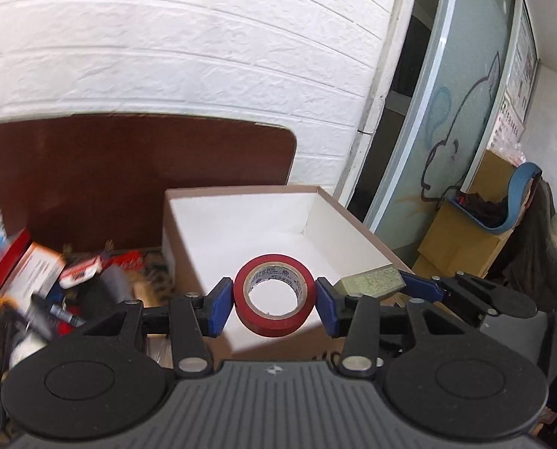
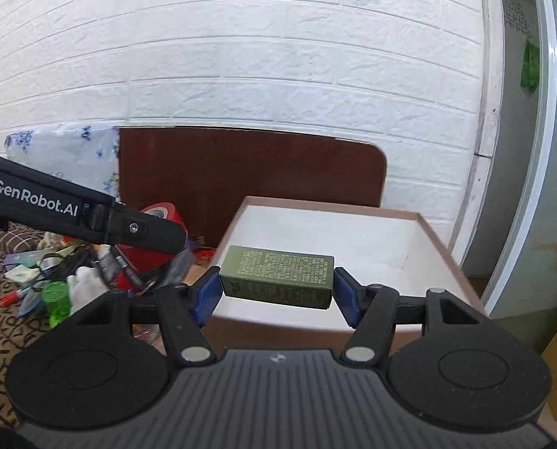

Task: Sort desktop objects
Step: 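Carry the red tape and olive box over the cardboard box with both tools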

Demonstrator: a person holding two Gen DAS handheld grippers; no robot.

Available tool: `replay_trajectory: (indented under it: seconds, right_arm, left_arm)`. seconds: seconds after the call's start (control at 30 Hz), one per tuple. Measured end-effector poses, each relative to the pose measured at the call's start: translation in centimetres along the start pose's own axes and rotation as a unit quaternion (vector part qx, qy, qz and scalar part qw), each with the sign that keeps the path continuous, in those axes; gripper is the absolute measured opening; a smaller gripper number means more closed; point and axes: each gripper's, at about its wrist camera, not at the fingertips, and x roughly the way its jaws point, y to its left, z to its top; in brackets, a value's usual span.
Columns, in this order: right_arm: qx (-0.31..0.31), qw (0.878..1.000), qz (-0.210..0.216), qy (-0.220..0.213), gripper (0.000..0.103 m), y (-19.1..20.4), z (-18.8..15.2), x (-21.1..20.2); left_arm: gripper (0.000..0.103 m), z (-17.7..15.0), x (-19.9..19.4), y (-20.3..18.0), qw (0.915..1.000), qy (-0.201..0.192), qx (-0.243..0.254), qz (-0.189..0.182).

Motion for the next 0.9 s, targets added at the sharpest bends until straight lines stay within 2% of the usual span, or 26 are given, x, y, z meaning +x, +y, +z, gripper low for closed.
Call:
replay_trajectory:
  seconds: [0.3, 0.5, 0.73, 0.9]
  right_arm:
    - [0.016, 0.997, -0.023, 0.074, 0.062, -4.5, -0.9, 6.1]
    - [0.028, 0.992, -0.022, 0.121, 0.062, -6.7, -1.4, 9.6]
    - [0.030, 0.986, -0.016, 0.163, 0.062, -7.3, -2.3, 12.7]
    - [0.024, 0.981, -0.013, 0.192, 0.063, -6.9, -3.0, 14.4]
  left_arm:
    - [0.049, 1.2, 7.1, -0.6, 0.9988, 0.049, -0.007, 0.002]
    - [0.050, 1.0, 11.1, -0.6, 0.9972, 0.074, -0.009, -0.004]
    - [0.050, 0.2, 15.0, -0.3, 0.9945, 0.104, -0.006, 0.003]
    - [0.050, -0.4, 16.4, 0.5, 0.9928, 0.119, -0.009, 0.008]
